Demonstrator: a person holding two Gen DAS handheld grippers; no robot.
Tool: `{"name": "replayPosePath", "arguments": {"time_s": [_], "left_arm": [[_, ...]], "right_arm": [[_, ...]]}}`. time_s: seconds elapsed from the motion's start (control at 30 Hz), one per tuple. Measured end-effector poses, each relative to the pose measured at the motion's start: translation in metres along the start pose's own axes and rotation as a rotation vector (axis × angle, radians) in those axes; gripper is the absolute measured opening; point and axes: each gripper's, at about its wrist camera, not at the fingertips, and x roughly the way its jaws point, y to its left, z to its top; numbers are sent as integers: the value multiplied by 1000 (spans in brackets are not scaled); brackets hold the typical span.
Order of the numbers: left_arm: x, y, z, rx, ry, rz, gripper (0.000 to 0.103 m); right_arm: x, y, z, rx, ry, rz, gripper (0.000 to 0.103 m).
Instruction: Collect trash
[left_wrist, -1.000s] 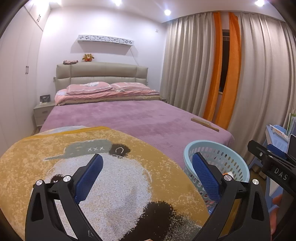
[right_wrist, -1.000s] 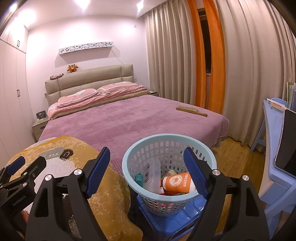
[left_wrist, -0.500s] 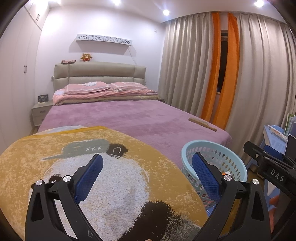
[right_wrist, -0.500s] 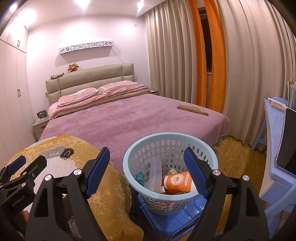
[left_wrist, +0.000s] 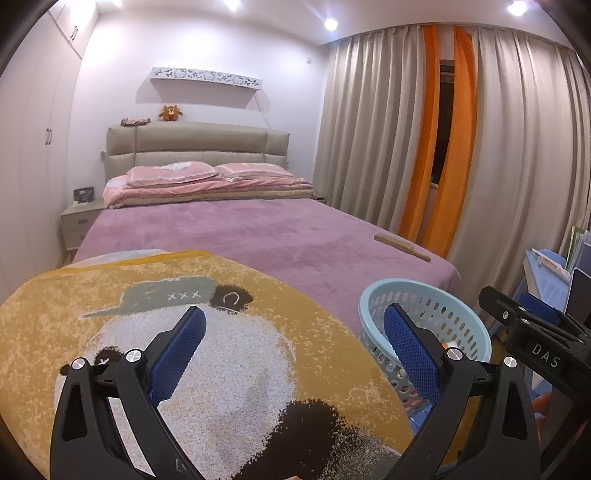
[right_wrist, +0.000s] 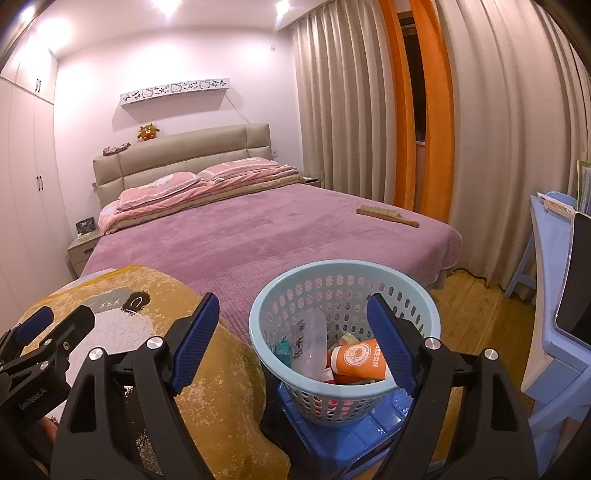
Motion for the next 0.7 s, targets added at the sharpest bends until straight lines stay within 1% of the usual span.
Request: {"name": "replayPosePath", "arguments": {"time_s": [0.17,0.7], "left_arm": [[1,0,0,7,-5,16,94],[0,0,0,13,-8,22,95]], "right_arm": [[0,-1,0,-4,-4,4,78],[2,-1,0,-9,1,10,78]]}}
